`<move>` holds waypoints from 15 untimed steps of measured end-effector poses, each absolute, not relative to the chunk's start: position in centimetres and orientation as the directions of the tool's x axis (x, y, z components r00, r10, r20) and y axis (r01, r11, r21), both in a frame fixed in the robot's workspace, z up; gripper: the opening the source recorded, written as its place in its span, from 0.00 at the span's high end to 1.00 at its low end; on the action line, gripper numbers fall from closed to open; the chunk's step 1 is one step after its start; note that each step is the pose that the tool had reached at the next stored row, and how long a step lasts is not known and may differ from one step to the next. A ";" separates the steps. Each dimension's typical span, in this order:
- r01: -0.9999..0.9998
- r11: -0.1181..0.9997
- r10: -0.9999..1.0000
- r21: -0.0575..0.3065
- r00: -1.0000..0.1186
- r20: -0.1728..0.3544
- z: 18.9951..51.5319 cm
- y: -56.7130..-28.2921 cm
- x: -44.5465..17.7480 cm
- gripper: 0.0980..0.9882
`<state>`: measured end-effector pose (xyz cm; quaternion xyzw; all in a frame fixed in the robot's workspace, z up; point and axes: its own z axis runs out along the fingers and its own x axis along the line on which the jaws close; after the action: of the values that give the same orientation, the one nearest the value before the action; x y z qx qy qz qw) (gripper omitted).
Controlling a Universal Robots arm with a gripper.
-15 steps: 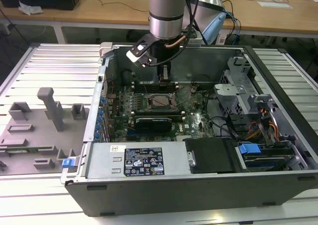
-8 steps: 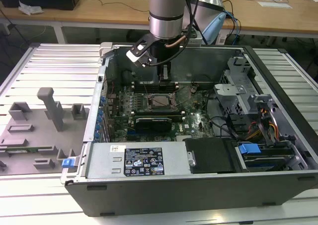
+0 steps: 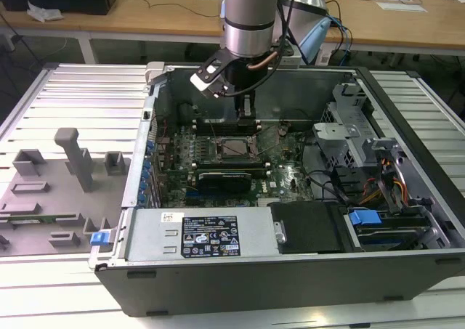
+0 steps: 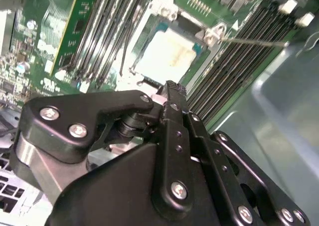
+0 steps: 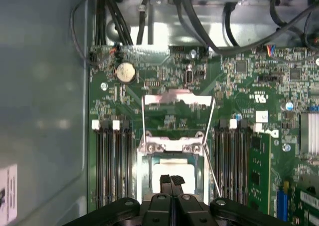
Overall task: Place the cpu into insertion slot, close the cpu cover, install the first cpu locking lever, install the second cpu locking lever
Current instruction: 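Close the cpu cover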
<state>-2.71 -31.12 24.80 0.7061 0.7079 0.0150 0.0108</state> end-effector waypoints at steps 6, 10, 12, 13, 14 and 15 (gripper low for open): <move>0.999 0.002 1.000 0.037 -0.003 0.006 25.3 -31.1 -2.3 0.99; 0.999 0.002 1.000 0.036 -0.002 0.006 25.3 -31.1 -0.5 0.99; 0.999 0.002 1.000 0.036 -0.003 0.006 25.3 -31.1 0.2 0.99; 0.999 0.002 1.000 0.036 -0.003 0.006 25.3 -31.1 0.5 0.99; 0.999 0.002 1.000 0.036 -0.003 0.006 25.3 -31.1 0.9 0.99; 0.999 0.002 1.000 0.036 -0.002 0.006 25.3 -31.1 1.5 0.99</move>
<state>1.49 -31.12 25.29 0.7061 0.7078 0.0149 0.0106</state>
